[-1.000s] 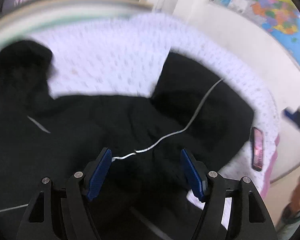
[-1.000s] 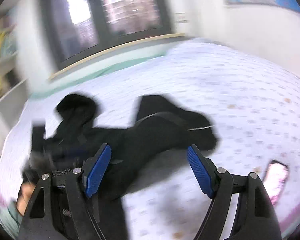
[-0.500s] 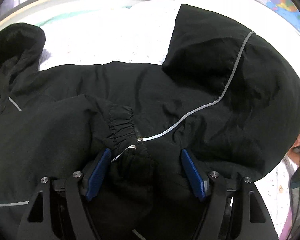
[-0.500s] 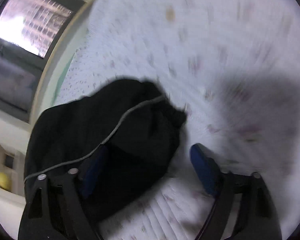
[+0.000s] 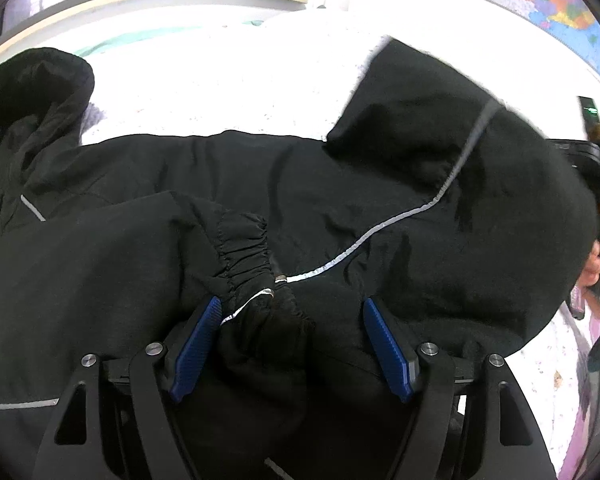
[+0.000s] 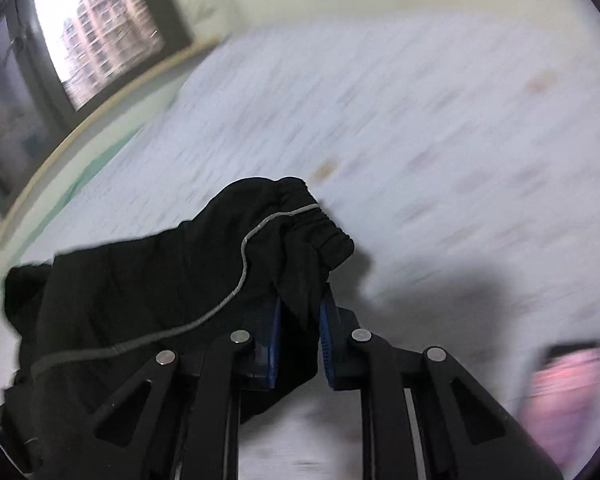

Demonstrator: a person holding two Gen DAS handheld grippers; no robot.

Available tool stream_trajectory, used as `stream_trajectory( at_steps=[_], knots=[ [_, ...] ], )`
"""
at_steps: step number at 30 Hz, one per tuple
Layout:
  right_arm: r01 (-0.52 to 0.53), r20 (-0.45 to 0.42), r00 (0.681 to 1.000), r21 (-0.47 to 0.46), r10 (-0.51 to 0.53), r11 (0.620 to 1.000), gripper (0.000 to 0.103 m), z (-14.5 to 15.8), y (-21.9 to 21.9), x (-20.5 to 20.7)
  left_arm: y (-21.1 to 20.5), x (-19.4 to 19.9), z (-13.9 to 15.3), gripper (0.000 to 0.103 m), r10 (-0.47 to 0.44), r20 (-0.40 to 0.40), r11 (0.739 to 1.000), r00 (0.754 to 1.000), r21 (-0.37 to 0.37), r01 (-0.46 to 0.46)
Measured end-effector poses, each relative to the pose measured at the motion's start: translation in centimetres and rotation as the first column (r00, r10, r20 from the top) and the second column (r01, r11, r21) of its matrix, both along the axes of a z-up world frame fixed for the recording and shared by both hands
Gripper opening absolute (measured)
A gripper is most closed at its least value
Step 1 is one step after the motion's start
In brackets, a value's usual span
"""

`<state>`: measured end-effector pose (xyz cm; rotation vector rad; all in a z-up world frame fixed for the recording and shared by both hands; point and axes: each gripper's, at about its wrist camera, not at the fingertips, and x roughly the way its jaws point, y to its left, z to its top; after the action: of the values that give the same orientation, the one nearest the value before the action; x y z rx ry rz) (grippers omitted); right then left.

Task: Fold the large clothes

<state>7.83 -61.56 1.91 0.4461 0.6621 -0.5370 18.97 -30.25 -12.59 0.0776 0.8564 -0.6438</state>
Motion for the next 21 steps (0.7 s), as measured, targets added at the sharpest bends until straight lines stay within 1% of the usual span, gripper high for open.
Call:
stream_trajectory(
  at_steps=[1,3,5,8,9,10,12,13,14,16,17,19,21],
  knots=[
    [0.050,0.000,0.999,-0.052,-0.050,0.997,0.020,1.1,-0.6,-1.3,0.0,-0.1,0.0,0.075,0.000,0.002,1.000,1.000,0.000,0.000],
    [0.100,-0.011,0.995,-0.096,-0.102,0.990,0.020,2.0,-1.6,-2.9,-0.1,-0.2,0.1,0.075,-0.001,0.004,1.000,1.000,0.000,0.001],
    [0.106,-0.042,0.993,-0.094,-0.110,0.990,0.020,1.8,-2.4,-3.4,-0.2,-0.3,0.1,0.075,-0.001,0.007,1.000,1.000,0.006,0.001],
    [0.114,-0.098,0.988,-0.055,-0.119,0.992,0.020,-0.3,-3.1,-2.7,-0.1,-0.1,0.1,0.075,-0.001,0.011,1.000,1.000,0.016,0.001],
    [0.098,-0.095,0.991,-0.016,-0.099,0.995,0.020,-1.0,-3.3,-2.6,-0.1,-0.2,0.1,0.075,-0.001,0.010,1.000,1.000,0.016,0.000],
    [0.079,-0.073,0.994,0.024,-0.077,0.997,0.020,-1.5,-3.5,-2.5,-0.2,-0.1,0.1,0.075,0.000,0.009,1.000,1.000,0.017,0.000],
    [0.007,0.007,1.000,0.110,-0.008,0.994,0.019,-1.6,-3.1,-3.0,-0.3,-0.1,0.3,0.075,0.000,0.006,1.000,1.000,0.016,0.000],
    [-0.032,0.040,0.999,0.126,0.027,0.991,0.019,-1.2,-2.5,-3.1,-0.3,-0.1,0.5,0.075,-0.003,-0.001,1.000,1.000,0.017,0.003],
    [-0.065,0.060,0.997,0.124,0.057,0.990,0.019,-0.5,-2.2,-3.2,-0.1,-0.2,1.0,0.075,-0.008,-0.006,1.000,1.000,0.013,0.008],
    [-0.137,0.087,0.988,0.100,0.128,0.985,0.018,1.4,-0.2,-3.4,0.8,-0.7,2.6,0.075,-0.011,-0.003,1.000,1.000,-0.004,0.011],
    [-0.159,0.090,0.984,0.090,0.151,0.983,0.018,2.1,0.8,-2.9,1.6,-1.2,3.9,0.075,-0.007,0.006,1.000,1.000,-0.018,0.007],
    [-0.223,0.097,0.971,0.055,0.217,0.973,0.017,4.6,3.7,-2.5,3.5,-2.5,6.6,0.075,-0.007,0.020,0.998,1.000,-0.062,0.009],
    [-0.268,0.103,0.959,0.029,0.264,0.963,0.017,6.5,6.1,-1.8,6.3,-3.8,9.7,0.075,0.010,0.051,0.997,0.999,-0.080,-0.005]
  ],
)
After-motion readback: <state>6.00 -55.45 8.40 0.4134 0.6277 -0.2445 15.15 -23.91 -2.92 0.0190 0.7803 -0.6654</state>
